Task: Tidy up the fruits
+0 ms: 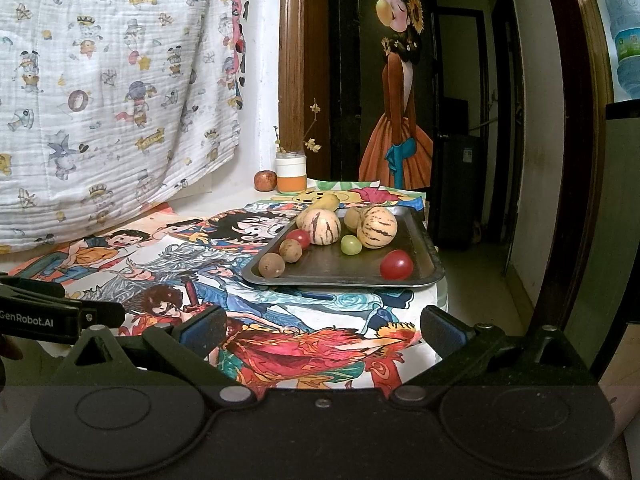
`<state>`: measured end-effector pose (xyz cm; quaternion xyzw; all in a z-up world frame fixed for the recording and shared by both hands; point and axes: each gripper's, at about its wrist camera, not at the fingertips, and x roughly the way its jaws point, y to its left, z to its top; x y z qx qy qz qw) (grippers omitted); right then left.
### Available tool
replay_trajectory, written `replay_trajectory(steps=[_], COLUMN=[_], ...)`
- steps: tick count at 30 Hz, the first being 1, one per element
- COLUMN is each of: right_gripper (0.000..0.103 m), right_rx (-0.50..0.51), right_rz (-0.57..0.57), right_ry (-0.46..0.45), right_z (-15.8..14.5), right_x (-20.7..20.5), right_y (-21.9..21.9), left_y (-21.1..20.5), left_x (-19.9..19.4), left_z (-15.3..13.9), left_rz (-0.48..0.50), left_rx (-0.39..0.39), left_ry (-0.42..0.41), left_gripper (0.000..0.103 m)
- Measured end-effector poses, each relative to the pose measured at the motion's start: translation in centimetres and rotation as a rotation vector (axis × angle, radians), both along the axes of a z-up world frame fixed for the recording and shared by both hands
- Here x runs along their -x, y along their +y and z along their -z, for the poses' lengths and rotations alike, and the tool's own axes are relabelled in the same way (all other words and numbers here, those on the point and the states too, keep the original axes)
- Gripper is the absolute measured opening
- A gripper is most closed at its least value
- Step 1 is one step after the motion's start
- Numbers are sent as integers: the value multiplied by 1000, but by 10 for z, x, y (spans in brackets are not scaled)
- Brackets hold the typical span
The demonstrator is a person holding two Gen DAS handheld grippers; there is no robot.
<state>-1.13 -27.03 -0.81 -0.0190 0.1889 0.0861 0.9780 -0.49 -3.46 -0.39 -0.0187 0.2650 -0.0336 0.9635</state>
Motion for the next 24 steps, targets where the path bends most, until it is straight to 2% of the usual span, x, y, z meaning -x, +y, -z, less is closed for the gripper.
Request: replay_trajectory(steps=[24], right_gripper=[103], right_rx=[0], right_rz=[0], right_ry=[0], right_z=[0], right_x=[0], right_y=[0], left_y=[2], left_x=[4], left_z=[0], left_rz=[14], left_rx=[7], left_ry=[2], left_gripper=[103])
